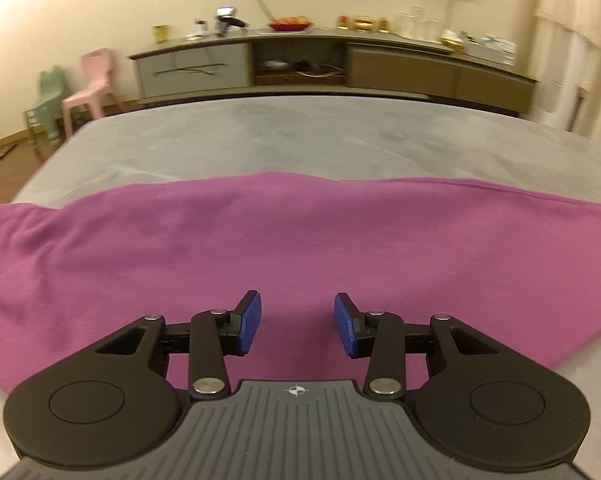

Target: Fold clothes

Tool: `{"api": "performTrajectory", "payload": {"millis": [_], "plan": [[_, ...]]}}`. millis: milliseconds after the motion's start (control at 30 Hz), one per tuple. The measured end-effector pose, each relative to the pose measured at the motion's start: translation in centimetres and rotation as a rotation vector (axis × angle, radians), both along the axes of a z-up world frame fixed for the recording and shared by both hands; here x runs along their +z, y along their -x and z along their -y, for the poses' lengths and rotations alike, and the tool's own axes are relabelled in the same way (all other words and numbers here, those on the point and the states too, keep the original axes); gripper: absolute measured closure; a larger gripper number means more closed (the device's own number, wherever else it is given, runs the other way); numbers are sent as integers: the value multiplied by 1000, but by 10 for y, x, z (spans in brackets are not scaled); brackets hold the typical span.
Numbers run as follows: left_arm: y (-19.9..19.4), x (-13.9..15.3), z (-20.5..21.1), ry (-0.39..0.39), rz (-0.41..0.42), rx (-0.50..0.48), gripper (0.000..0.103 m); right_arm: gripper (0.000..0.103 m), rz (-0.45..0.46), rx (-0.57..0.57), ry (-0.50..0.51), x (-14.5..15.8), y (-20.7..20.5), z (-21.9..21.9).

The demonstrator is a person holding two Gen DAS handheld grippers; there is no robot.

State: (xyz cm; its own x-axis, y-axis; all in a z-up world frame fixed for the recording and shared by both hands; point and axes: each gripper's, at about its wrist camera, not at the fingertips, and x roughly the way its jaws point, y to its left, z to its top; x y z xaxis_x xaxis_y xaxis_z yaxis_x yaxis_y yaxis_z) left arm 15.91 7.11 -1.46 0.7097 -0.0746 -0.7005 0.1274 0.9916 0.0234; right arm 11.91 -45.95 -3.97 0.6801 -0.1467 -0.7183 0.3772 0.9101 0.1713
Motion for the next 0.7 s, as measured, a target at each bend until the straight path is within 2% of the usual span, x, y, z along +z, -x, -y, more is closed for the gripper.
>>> {"api": "performTrajectory", "payload": {"millis": [67,100,133,200,233,267,300,367,400,467,567,600,667,700], "plan": [[-2,-3,3,2,-4,-16,59,39,-8,24,23,-2,-6,-7],[-2,-4,5,3,-6,-24,59,49,-9,41,39,-2,-8,-12],[-3,-6,7,2,-8,-31,59,68,-10,58,55,-2,-11,-17],[-4,-8,9,3,-12,-40,59,90,-12,93,88,-1,-16,-26],[-4,-7,9,21,-8,-41,59,92,-13,110,105,-1,-18,-31],[-4,-5,10,38,-5,-42,59,92,0,126,160,3,-19,-39],[-3,-4,10,56,-1,-43,59,92,35,162,258,11,-16,-58],[-3,-1,11,93,6,-47,59,92,125,276,465,30,-7,-107],[-2,1,12,115,11,-52,59,92,163,337,521,36,-3,-132],[-2,2,18,147,16,-65,59,92,194,457,530,34,0,-181],[-1,-4,34,167,12,-99,59,86,167,603,526,8,-9,-233],[0,-6,39,172,6,-117,59,71,153,642,519,3,-11,-243],[3,-7,52,185,-2,-152,59,57,124,703,496,-1,-14,-250],[4,-7,58,194,-4,-169,59,44,110,734,484,-3,-15,-254]]}}
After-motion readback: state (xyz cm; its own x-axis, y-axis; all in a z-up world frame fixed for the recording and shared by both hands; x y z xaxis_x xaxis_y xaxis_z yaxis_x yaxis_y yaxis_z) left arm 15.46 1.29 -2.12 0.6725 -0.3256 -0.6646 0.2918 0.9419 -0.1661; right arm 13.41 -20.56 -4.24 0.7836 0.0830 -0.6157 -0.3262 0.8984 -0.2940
